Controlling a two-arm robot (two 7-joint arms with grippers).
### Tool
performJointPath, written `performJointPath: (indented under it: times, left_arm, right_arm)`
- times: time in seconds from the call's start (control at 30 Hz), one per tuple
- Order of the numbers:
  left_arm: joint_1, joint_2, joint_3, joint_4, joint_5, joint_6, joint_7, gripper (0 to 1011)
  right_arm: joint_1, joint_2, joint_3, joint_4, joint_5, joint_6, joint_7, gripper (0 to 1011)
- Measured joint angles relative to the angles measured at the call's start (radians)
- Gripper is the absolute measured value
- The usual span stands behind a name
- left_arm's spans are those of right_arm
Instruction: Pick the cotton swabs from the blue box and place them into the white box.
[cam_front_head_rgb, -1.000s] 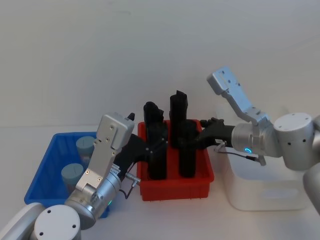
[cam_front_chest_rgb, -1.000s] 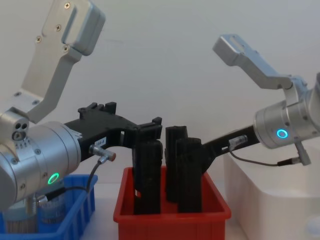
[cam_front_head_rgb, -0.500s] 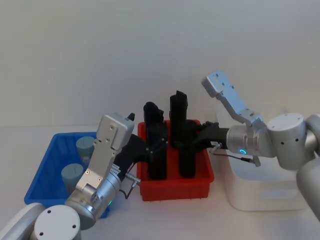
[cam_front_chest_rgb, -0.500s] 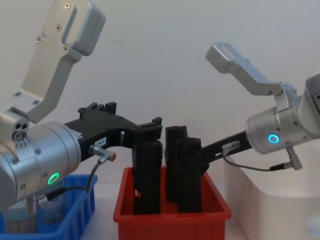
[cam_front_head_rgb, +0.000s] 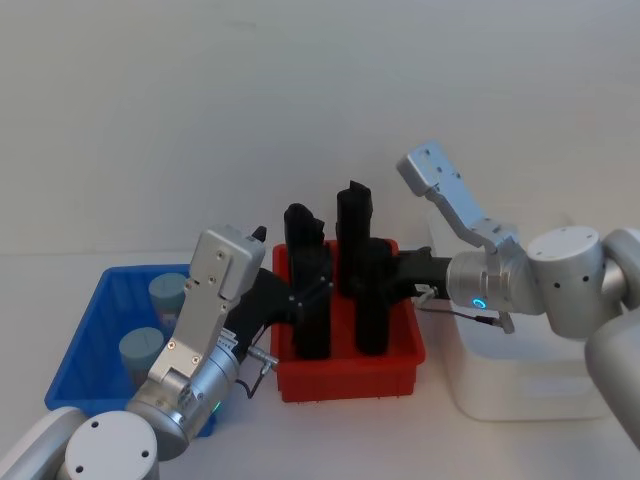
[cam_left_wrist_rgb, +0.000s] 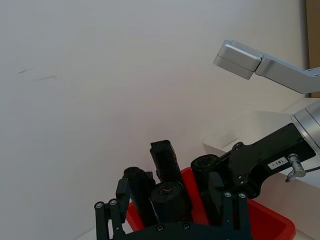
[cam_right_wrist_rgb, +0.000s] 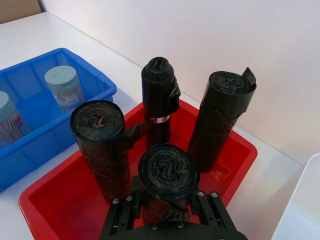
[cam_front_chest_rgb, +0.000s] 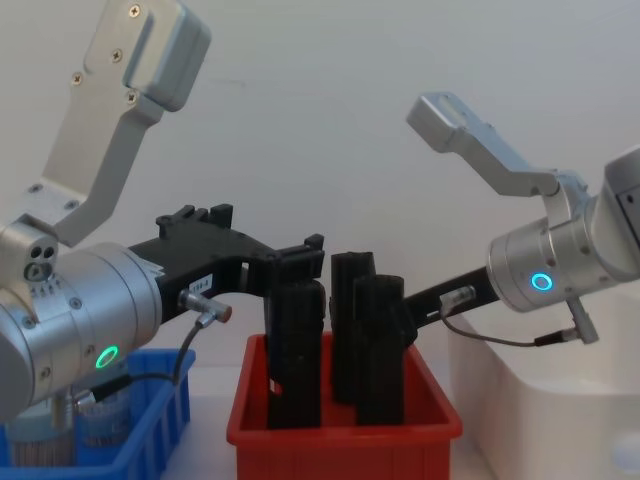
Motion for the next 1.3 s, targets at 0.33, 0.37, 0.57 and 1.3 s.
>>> performJointPath:
  times: [0.33, 0.37, 0.57, 1.3]
  left_arm:
    - [0.000, 0.000, 0.000, 0.000, 0.000, 0.000, 0.000, 1003]
    - [0.000, 0.000, 0.000, 0.000, 0.000, 0.000, 0.000, 1003]
    - [0.000, 0.000, 0.000, 0.000, 0.000, 0.000, 0.000, 1003]
    - [0.000, 0.000, 0.000, 0.000, 0.000, 0.000, 0.000, 1003]
  right_arm:
    - [-0.005, 0.006, 0.006, -0.027, 0.019, -0.008, -0.004, 450]
    - [-0.007, 0.007, 0.008, -0.033, 0.022, -0.009, -0.005, 446]
    - [-0.027, 0.021, 0.025, -0.102, 0.068, -0.027, -0.026, 437]
    - [-0.126, 0.085, 0.103, -0.402, 0.223, -0.127, -0.215, 437]
